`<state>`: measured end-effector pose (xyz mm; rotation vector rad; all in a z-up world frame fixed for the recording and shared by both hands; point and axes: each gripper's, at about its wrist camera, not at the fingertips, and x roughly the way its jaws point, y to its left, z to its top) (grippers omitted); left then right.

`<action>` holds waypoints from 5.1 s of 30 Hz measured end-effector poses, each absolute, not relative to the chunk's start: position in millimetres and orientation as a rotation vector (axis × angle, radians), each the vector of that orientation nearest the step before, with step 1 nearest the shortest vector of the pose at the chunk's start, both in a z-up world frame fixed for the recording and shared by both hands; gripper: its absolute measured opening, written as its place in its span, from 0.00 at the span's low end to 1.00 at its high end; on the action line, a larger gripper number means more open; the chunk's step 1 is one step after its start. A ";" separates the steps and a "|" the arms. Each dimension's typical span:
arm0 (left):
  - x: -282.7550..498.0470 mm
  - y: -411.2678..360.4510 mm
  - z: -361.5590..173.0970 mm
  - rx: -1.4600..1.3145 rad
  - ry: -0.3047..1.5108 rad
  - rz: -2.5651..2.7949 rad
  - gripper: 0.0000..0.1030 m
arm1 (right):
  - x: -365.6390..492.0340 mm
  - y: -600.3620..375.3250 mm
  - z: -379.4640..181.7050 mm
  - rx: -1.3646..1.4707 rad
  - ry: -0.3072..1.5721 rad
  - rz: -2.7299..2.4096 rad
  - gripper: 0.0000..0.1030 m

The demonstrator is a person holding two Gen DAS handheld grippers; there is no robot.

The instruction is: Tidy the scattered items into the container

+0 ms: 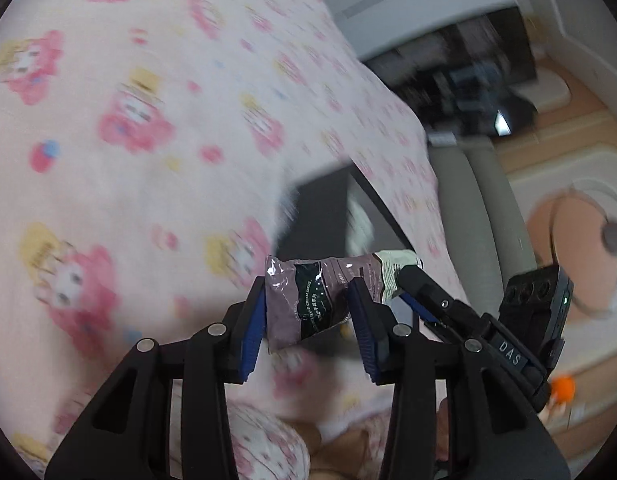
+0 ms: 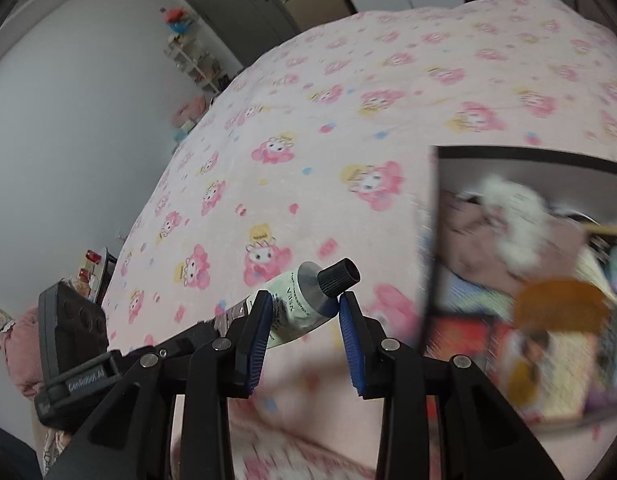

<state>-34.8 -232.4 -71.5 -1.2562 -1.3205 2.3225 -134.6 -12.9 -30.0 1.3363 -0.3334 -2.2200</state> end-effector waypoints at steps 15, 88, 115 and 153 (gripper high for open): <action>-48.9 -48.1 -122.3 -1.600 -0.860 2.102 0.42 | -53.1 173.9 -114.5 1.571 -0.701 -2.323 0.29; -268.9 -60.4 -99.9 -1.567 -0.619 2.454 0.48 | -294.1 177.4 -124.3 1.650 -0.522 -2.276 0.43; -304.5 -41.1 -132.9 -1.710 -0.673 2.331 0.31 | -290.6 164.7 -127.9 1.663 -0.260 -2.419 0.33; 7.4 -18.1 88.6 -0.989 -0.104 3.098 0.99 | -7.8 170.8 43.8 1.137 -0.142 -2.930 0.79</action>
